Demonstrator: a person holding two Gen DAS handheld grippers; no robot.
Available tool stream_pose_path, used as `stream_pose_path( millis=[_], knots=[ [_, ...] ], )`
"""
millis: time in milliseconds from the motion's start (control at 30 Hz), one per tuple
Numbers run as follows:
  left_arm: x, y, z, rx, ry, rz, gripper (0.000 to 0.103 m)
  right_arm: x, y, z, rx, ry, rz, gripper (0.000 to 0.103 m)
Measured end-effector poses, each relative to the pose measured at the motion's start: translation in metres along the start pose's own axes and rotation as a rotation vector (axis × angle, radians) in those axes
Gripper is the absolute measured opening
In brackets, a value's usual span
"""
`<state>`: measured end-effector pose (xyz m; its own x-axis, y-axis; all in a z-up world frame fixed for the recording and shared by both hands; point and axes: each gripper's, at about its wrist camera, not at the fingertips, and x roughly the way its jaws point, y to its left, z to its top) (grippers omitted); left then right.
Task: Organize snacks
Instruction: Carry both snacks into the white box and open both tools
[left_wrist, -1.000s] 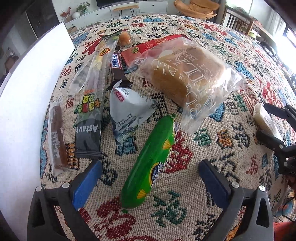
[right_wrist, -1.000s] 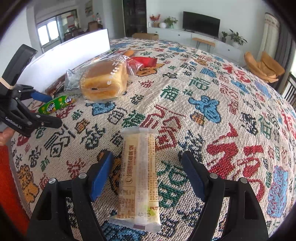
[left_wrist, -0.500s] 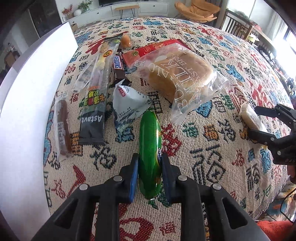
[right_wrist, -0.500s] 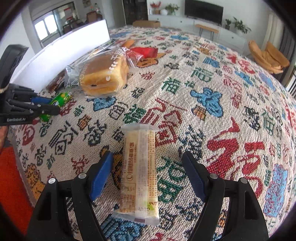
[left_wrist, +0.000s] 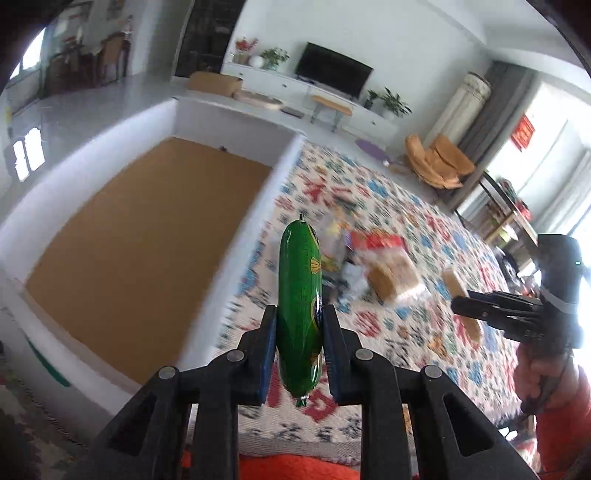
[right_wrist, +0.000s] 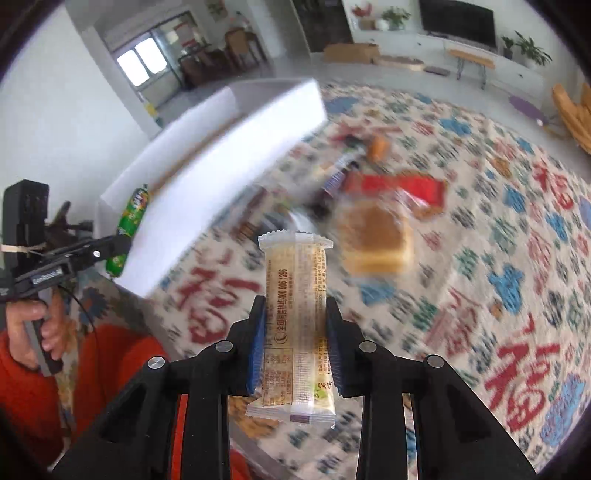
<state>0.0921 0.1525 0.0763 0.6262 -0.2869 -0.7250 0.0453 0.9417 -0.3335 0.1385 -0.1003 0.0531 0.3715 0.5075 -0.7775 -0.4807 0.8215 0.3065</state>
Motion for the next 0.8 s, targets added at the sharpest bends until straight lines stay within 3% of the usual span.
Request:
stream_pose_path(
  millis=[200,267,300,333,400,433,500,567,700,800],
  knots=[
    [-0.008,0.076,0.042,-0.081,-0.07,0.263,0.023,0.046,0.128,0.106,-0.068,-0.101,0.201,0.032],
    [-0.001,0.089,0.041,-0.094,-0.06,0.342,0.028,0.067,0.155,0.129,-0.066,-0.126,0.239,0.039],
    [0.003,0.092,0.041,-0.098,-0.05,0.358,0.042,0.076,0.163,0.138,-0.06,-0.128,0.244,0.055],
    [0.005,0.093,0.037,-0.101,-0.051,0.371,0.068,0.081,0.165,0.142,-0.044,-0.13,0.24,0.062],
    [0.001,0.089,0.026,-0.099,-0.11,0.386,0.097,0.08,0.159,0.139,-0.012,-0.156,0.239,0.063],
    [-0.001,0.084,0.018,-0.093,-0.144,0.389,0.101,0.075,0.154,0.133,-0.009,-0.165,0.238,0.063],
    [-0.001,0.072,0.007,-0.096,-0.153,0.358,0.101,0.065,0.136,0.114,-0.027,-0.18,0.189,0.065],
    [0.001,0.047,-0.009,-0.092,-0.145,0.273,0.101,0.051,0.111,0.088,-0.068,-0.201,0.097,0.068],
    [0.018,-0.026,-0.042,0.015,-0.102,0.097,0.101,0.026,0.034,0.021,-0.105,-0.223,-0.164,0.072],
    [0.057,-0.082,-0.065,0.088,-0.02,0.007,0.101,0.023,-0.03,-0.039,-0.048,-0.161,-0.338,0.072]
  ],
)
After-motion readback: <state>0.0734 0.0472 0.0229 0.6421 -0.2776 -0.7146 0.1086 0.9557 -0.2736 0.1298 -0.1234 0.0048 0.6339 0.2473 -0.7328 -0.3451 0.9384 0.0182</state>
